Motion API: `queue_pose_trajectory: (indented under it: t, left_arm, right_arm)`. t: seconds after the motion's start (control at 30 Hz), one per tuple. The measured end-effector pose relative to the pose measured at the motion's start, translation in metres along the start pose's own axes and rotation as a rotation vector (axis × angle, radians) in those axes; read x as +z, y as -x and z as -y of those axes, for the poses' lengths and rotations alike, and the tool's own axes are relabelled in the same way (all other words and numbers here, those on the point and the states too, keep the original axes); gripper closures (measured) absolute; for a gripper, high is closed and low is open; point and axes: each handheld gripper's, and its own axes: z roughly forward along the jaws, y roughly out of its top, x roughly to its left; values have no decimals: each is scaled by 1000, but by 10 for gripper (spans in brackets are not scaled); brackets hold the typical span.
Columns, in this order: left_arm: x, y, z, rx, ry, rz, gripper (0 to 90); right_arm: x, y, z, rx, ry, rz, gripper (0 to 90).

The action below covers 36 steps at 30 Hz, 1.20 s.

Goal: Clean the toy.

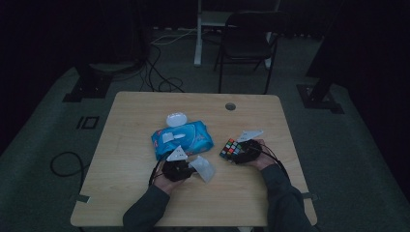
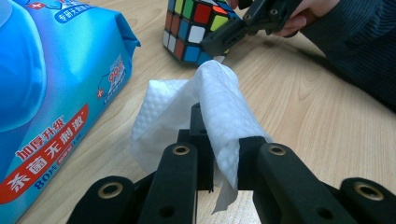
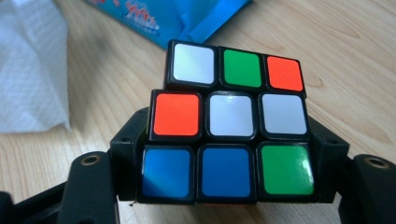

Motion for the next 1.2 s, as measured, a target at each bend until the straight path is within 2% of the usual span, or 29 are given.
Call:
queue_pose_trajectory:
  t: [0.1, 0.37, 0.67, 0.87, 1.2]
  left_arm:
    - [0, 0, 0, 0, 0, 0, 829]
    - [0, 1, -5, 8, 4, -2, 829]
    - [4, 4, -15, 32, 5, -7, 842]
    - [6, 6, -20, 37, 15, -9, 851]
    - [10, 10, -28, 60, 20, -13, 854]
  right_arm:
    - [-1, 2, 2, 17, 18, -4, 340]
    - [-2, -2, 3, 26, 13, -6, 343]
    - [-3, -11, -3, 45, 21, -53, 344]
    - [-3, -20, -10, 36, 30, -81, 343]
    - [-1, -31, -15, 19, 38, -84, 343]
